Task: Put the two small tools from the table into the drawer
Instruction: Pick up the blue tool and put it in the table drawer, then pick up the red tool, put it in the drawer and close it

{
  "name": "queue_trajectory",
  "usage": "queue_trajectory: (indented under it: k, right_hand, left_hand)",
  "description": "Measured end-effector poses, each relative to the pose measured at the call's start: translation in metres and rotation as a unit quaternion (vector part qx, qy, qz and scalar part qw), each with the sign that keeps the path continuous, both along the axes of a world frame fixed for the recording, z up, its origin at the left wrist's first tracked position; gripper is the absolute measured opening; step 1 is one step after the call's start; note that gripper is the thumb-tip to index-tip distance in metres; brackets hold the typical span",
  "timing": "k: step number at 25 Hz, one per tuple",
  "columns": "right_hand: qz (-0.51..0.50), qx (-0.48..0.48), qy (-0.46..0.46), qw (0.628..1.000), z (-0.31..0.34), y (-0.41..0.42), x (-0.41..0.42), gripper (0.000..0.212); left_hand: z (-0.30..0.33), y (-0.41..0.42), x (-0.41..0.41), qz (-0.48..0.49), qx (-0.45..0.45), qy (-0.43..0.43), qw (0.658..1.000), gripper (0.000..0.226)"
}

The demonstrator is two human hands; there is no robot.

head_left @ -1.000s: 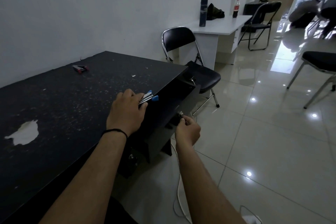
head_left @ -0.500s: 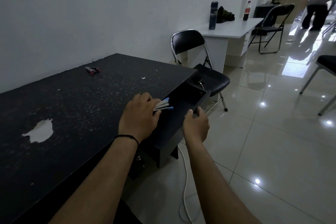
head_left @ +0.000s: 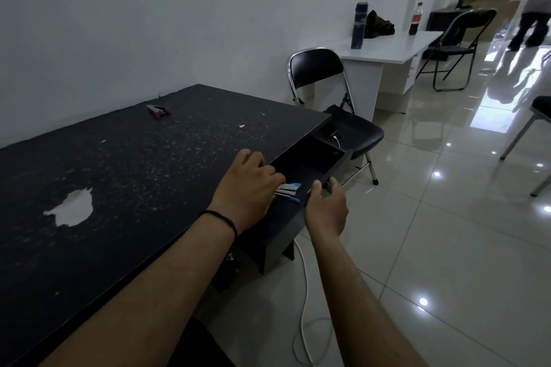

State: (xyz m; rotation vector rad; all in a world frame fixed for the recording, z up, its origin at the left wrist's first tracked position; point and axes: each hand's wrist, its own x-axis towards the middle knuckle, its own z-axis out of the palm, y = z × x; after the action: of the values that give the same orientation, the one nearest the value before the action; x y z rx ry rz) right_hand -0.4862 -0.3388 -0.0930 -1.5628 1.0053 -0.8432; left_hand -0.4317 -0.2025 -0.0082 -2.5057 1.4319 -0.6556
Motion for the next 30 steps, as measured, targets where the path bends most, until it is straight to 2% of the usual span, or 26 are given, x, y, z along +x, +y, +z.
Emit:
queue_trajectory:
  k: [5, 9, 14, 19, 24, 27, 30]
  right_hand:
    - [0.004, 0.000, -0.004, 1.000, -0.001, -0.002, -0.001, 0.047]
    - [0.011, -0.002, -0.001, 1.000, 0.000, -0.001, -0.001, 0.050]
    - [0.011, -0.004, 0.004, 1.000, -0.002, -0.002, 0.000, 0.051]
    - [0.012, 0.000, 0.000, 1.000, 0.000, 0.000, 0.000, 0.051]
    - [0.009, 0.003, 0.001, 1.000, 0.000, 0.001, 0.000, 0.051]
    - [0.003, -0.003, 0.022, 1.000, 0.003, 0.002, 0.000, 0.051]
    - [-0.035, -0.065, 0.057, 0.996, 0.015, 0.006, -0.003, 0.047]
  left_hand:
    - [-0.004, 0.006, 0.005, 0.021, 0.036, 0.025, 0.999, 0.027]
    - [-0.003, 0.000, 0.003, 0.010, 0.120, -0.017, 0.993, 0.031]
    - [-0.007, -0.005, 0.000, 0.055, 0.174, -0.039, 0.982, 0.027]
    - [-0.009, -0.008, 0.003, 0.096, 0.172, -0.024, 0.980, 0.027]
    - [-0.013, -0.007, 0.007, 0.080, 0.165, -0.023, 0.983, 0.022]
    - [-0.011, -0.001, 0.006, 0.041, 0.107, 0.018, 0.993, 0.027]
    - [-0.006, 0.012, 0.003, 0.005, -0.097, 0.101, 0.990, 0.027]
